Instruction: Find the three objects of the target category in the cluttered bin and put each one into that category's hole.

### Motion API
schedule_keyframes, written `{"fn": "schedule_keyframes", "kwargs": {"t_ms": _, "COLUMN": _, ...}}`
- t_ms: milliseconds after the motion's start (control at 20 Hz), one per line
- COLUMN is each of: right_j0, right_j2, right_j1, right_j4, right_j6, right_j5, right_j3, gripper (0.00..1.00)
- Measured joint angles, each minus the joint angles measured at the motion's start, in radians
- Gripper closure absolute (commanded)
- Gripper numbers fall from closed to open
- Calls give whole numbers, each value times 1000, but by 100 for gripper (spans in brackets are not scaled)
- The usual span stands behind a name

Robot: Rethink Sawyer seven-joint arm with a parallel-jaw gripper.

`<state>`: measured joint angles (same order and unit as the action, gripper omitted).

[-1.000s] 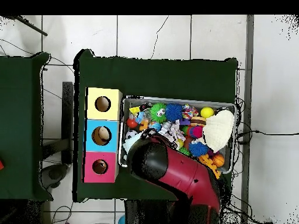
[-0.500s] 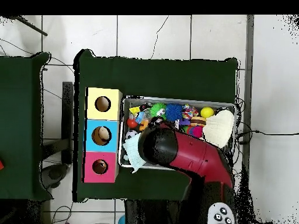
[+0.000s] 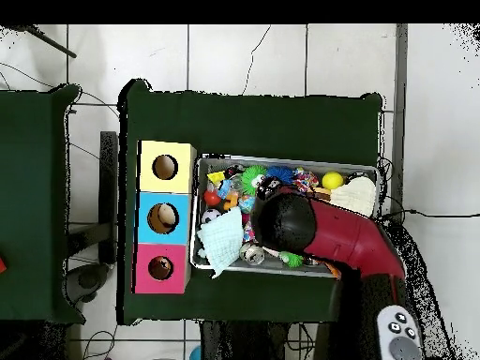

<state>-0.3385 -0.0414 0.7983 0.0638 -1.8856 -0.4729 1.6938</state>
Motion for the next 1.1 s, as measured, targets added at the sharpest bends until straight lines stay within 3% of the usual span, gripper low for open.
{"fn": "schedule_keyframes", "kwargs": {"t_ms": 50, "right_j0": -46, "right_j2": 39, "right_j1": -1, "right_j4": 27, "right_j6": 6, "right_j5": -1, "right_j3": -1, "gripper": 100}}
{"fn": "schedule_keyframes", "kwargs": {"t_ms": 450, "right_j0": -194, "right_j2": 168, "right_j1": -7, "right_j4": 132, "right_j6": 43, "right_j5": -2, "right_j3": -5, "gripper": 100}}
{"fn": "schedule_keyframes", "kwargs": {"t_ms": 850, "right_j0": -281, "right_j2": 278, "right_j1": -11, "right_j4": 224, "right_j6": 72, "right_j5": -11, "right_j3": -8, "gripper": 100}}
{"fn": "schedule_keyframes", "kwargs": {"t_ms": 1100, "right_j0": -292, "right_j2": 305, "right_j1": -13, "right_j4": 256, "right_j6": 73, "right_j5": -12, "right_j3": -10, "gripper": 100}}
